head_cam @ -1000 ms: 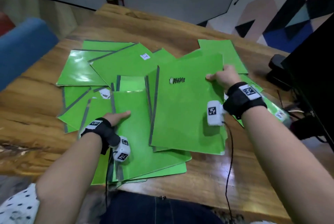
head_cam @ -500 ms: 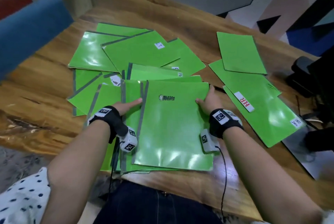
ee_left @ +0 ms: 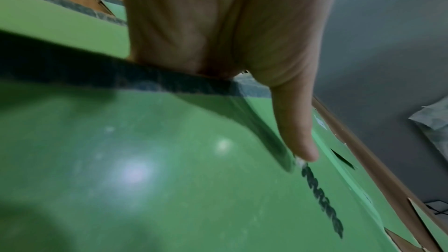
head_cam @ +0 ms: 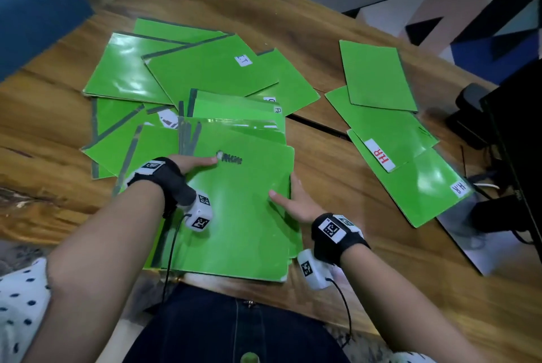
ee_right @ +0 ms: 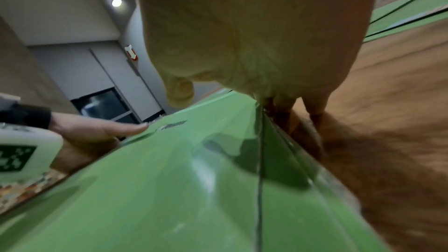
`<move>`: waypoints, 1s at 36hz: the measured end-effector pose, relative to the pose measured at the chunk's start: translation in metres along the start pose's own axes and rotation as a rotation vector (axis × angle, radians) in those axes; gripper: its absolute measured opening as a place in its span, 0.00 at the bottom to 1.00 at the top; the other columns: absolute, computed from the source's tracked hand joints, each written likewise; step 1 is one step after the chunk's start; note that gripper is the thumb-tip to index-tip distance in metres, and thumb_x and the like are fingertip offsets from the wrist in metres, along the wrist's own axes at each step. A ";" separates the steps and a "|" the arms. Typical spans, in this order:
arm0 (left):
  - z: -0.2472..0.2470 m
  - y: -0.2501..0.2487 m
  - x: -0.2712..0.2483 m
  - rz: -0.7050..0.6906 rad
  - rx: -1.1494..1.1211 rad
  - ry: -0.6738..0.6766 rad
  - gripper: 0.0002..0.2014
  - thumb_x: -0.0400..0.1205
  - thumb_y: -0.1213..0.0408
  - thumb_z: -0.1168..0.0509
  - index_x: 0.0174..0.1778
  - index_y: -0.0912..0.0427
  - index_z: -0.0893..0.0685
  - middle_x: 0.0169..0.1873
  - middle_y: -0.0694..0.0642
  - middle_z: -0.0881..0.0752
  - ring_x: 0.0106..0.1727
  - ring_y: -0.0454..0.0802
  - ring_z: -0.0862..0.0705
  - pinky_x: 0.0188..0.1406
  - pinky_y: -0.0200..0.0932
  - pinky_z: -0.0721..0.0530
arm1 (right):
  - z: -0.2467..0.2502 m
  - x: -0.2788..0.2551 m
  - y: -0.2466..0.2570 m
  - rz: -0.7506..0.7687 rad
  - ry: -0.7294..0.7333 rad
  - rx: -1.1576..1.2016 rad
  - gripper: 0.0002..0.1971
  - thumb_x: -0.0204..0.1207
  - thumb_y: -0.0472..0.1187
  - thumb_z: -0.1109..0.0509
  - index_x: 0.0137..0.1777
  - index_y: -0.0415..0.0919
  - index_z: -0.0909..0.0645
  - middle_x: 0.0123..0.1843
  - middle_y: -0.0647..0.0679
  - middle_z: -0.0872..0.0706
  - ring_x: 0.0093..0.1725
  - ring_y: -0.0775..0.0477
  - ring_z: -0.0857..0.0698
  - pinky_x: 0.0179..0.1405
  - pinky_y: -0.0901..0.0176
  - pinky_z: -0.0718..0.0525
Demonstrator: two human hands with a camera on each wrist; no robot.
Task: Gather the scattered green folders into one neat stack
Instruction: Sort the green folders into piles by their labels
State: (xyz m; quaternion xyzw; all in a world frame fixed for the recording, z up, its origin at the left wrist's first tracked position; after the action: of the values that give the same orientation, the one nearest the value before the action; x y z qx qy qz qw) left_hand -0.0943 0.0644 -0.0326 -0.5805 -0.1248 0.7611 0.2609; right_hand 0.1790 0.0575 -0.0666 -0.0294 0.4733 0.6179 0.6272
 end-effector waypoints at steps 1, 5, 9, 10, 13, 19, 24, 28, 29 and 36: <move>0.001 0.002 0.002 0.007 0.031 -0.036 0.43 0.68 0.49 0.23 0.75 0.68 0.29 0.74 0.66 0.28 0.73 0.63 0.29 0.69 0.52 0.29 | -0.001 -0.001 0.000 0.002 0.000 -0.020 0.55 0.66 0.77 0.43 0.83 0.51 0.66 0.86 0.45 0.60 0.84 0.37 0.52 0.80 0.32 0.46; 0.005 0.003 -0.001 -0.005 0.025 -0.143 0.40 0.70 0.57 0.22 0.74 0.68 0.30 0.71 0.68 0.25 0.69 0.65 0.25 0.69 0.55 0.25 | 0.010 -0.003 -0.002 0.058 0.013 -0.107 0.47 0.74 0.72 0.47 0.84 0.49 0.63 0.86 0.44 0.52 0.83 0.39 0.43 0.79 0.34 0.41; 0.003 -0.003 -0.006 -0.080 -0.079 -0.279 0.42 0.69 0.57 0.22 0.73 0.72 0.32 0.67 0.67 0.23 0.66 0.63 0.23 0.65 0.51 0.23 | 0.041 -0.002 -0.002 0.053 -0.072 -0.221 0.38 0.81 0.62 0.45 0.84 0.43 0.51 0.82 0.42 0.36 0.77 0.39 0.30 0.76 0.36 0.34; 0.002 -0.006 -0.006 -0.127 -0.109 -0.308 0.41 0.69 0.57 0.22 0.73 0.71 0.31 0.66 0.66 0.22 0.65 0.62 0.23 0.64 0.51 0.23 | 0.052 0.001 -0.005 0.020 -0.121 -0.236 0.36 0.81 0.61 0.43 0.82 0.41 0.46 0.79 0.41 0.31 0.73 0.39 0.26 0.73 0.37 0.30; 0.000 -0.017 -0.014 -0.255 -0.198 -0.331 0.39 0.69 0.63 0.22 0.74 0.67 0.32 0.65 0.62 0.22 0.66 0.60 0.24 0.66 0.52 0.27 | 0.088 0.012 -0.016 -0.090 -0.231 -0.296 0.28 0.78 0.58 0.36 0.71 0.39 0.32 0.67 0.41 0.22 0.61 0.42 0.20 0.63 0.41 0.21; -0.004 -0.061 -0.019 -0.420 -0.198 -0.261 0.43 0.67 0.63 0.21 0.76 0.63 0.33 0.67 0.61 0.23 0.65 0.59 0.24 0.71 0.56 0.29 | 0.160 0.035 -0.029 -0.240 -0.438 -0.445 0.33 0.77 0.54 0.33 0.77 0.38 0.37 0.74 0.38 0.29 0.71 0.36 0.26 0.69 0.36 0.26; -0.013 -0.105 0.005 -0.482 -0.106 -0.272 0.40 0.68 0.59 0.21 0.74 0.63 0.30 0.64 0.61 0.21 0.58 0.57 0.24 0.67 0.53 0.27 | 0.203 0.066 -0.035 -0.277 -0.596 -0.464 0.31 0.79 0.55 0.36 0.77 0.38 0.36 0.75 0.39 0.29 0.73 0.38 0.29 0.72 0.35 0.30; -0.021 -0.117 0.032 -0.472 -0.071 -0.277 0.38 0.70 0.61 0.22 0.72 0.69 0.30 0.61 0.64 0.20 0.54 0.57 0.24 0.62 0.52 0.25 | 0.219 0.088 -0.047 -0.310 -0.618 -0.443 0.34 0.78 0.56 0.36 0.78 0.38 0.37 0.76 0.39 0.32 0.75 0.38 0.31 0.71 0.35 0.33; -0.022 -0.117 0.040 -0.460 -0.061 -0.278 0.38 0.70 0.61 0.22 0.72 0.69 0.30 0.61 0.64 0.20 0.54 0.57 0.24 0.63 0.53 0.24 | 0.224 0.094 -0.049 -0.314 -0.621 -0.442 0.35 0.78 0.57 0.35 0.78 0.37 0.38 0.77 0.39 0.33 0.76 0.38 0.32 0.72 0.34 0.33; -0.022 -0.108 0.078 -0.367 0.015 -0.280 0.37 0.71 0.57 0.23 0.71 0.71 0.29 0.50 0.61 0.21 0.50 0.57 0.23 0.55 0.50 0.23 | 0.256 0.143 -0.048 -0.232 -0.599 -0.468 0.42 0.75 0.62 0.34 0.82 0.39 0.44 0.83 0.42 0.40 0.80 0.40 0.38 0.75 0.31 0.38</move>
State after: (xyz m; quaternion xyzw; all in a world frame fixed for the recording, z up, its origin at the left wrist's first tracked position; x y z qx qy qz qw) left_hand -0.0606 0.1943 -0.0500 -0.4348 -0.2576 0.7750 0.3793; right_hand 0.3302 0.3124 -0.0426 -0.0434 0.1097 0.6153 0.7794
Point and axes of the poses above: each hand's wrist, its own x-axis towards the middle knuckle, its own z-axis out of the back of the hand, y = z × x, the point moved 4 cm from there along x, towards the middle knuckle
